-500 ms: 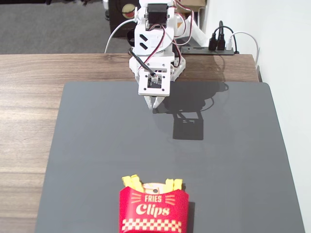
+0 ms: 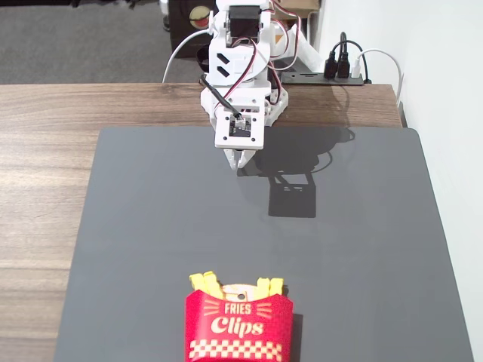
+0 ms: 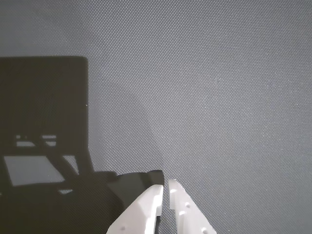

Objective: Grab a fry

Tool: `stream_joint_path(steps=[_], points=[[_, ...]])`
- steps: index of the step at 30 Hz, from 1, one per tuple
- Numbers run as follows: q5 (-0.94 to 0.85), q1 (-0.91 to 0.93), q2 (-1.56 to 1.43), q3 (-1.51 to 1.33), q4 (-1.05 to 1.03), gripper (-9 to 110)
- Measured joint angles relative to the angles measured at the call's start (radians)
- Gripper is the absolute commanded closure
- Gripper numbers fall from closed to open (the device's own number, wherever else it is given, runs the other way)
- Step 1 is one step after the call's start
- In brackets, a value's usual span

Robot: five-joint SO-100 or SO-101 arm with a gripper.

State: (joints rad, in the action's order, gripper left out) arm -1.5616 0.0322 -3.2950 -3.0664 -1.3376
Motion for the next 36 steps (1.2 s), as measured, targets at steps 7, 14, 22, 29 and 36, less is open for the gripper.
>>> stream_joint_path(steps=[7,14,22,29,36], points=[[0.000,0.000,0.000,0.000,0.000,101],[0.000,-0.008,0.000,0.000,0.000,101],[0.000,-0.006,0.000,0.000,0.000,101],[0.002,-0.012,0.000,0.000,0.000,101],[0.015,-0.011,0.160,0.109,-0.012,100]])
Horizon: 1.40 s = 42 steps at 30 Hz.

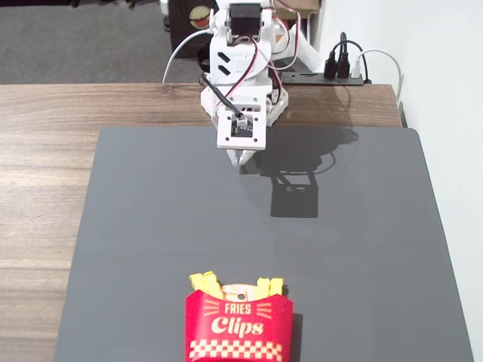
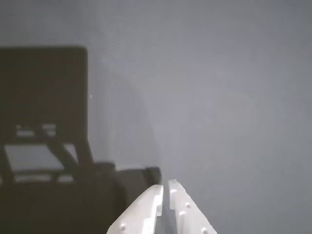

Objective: Grab a fry

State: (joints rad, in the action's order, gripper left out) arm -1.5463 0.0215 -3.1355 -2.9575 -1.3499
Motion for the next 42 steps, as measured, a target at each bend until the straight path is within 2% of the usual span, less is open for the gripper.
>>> stream_joint_path(steps=[6,16,25,42], points=[[-0.032,0.052,0.204,0.181,0.012,95],[-0.196,0.206,0.500,0.397,0.155,80],[-0.268,0.245,0.804,0.595,0.272,79],[-0.267,0.202,1.348,0.896,0.532,80]])
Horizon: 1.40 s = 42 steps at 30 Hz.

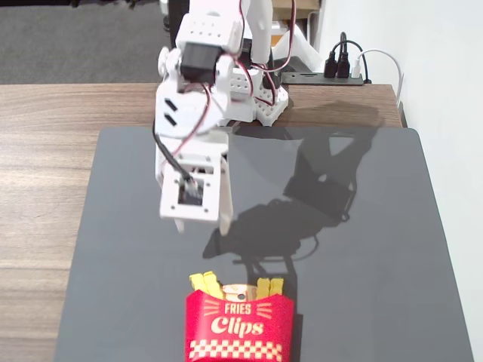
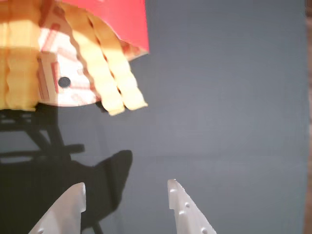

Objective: Grab a fry

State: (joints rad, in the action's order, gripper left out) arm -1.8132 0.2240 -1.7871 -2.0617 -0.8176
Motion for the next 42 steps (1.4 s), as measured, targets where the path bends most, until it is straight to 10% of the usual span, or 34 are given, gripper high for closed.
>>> stream_joint_path(steps=[42], points=[[0.101,-0.104,0.456,0.341,0.095,101]])
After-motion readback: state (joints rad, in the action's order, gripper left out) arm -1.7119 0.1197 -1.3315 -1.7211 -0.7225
